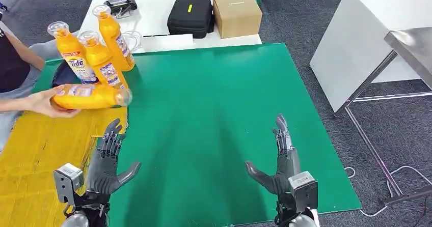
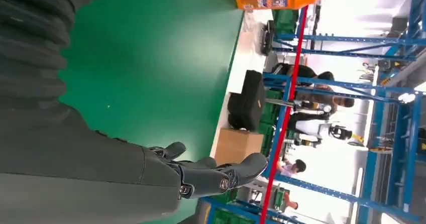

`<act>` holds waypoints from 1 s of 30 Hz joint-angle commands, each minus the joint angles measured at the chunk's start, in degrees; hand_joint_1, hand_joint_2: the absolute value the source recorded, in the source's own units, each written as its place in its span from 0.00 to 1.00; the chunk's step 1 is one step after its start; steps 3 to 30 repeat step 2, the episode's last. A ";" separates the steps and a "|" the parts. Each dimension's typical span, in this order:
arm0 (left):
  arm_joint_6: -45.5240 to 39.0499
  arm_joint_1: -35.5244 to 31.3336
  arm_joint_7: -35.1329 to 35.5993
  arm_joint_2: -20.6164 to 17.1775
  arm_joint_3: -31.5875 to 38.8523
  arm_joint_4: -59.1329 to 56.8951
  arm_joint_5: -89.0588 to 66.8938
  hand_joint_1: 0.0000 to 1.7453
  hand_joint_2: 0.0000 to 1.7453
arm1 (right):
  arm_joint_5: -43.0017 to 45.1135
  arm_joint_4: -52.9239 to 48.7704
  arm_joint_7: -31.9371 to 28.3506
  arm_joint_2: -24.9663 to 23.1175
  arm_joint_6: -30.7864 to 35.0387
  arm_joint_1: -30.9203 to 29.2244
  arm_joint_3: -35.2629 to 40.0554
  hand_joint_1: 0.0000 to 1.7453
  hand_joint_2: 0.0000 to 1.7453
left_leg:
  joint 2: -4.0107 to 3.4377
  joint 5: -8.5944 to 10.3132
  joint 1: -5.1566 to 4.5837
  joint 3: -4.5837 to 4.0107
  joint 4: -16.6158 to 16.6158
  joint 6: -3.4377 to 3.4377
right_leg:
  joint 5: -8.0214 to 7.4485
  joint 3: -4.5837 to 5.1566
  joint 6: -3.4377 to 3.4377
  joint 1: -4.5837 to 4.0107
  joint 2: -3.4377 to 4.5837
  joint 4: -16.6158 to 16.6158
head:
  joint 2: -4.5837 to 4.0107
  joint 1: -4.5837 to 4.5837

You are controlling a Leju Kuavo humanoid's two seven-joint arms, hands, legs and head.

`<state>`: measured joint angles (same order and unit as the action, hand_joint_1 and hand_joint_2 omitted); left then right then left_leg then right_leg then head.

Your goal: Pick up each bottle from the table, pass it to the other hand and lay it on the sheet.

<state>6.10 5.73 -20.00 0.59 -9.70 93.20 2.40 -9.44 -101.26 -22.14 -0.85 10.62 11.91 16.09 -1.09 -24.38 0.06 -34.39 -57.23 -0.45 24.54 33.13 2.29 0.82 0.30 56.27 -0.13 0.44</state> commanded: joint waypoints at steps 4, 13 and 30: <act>-0.14 -1.45 -0.15 -0.26 -1.00 -2.18 0.15 0.00 1.00 | -0.23 3.11 1.02 1.56 -0.40 -1.61 1.27 0.00 0.00 | 0.11 -0.09 0.09 0.26 0.02 0.05 | 0.05 -0.30 -0.11 -0.09 -0.04 -0.10 | 0.00 0.00; -0.14 -1.45 -0.15 -0.26 -1.00 -2.18 0.15 0.00 1.00 | -0.23 3.11 1.02 1.56 -0.40 -1.61 1.27 0.00 0.00 | 0.11 -0.09 0.09 0.26 0.02 0.05 | 0.05 -0.30 -0.11 -0.09 -0.04 -0.10 | 0.00 0.00; -0.14 -1.45 -0.15 -0.26 -1.00 -2.18 0.15 0.00 1.00 | -0.23 3.11 1.02 1.56 -0.40 -1.61 1.27 0.00 0.00 | 0.11 -0.09 0.09 0.26 0.02 0.05 | 0.05 -0.30 -0.11 -0.09 -0.04 -0.10 | 0.00 0.00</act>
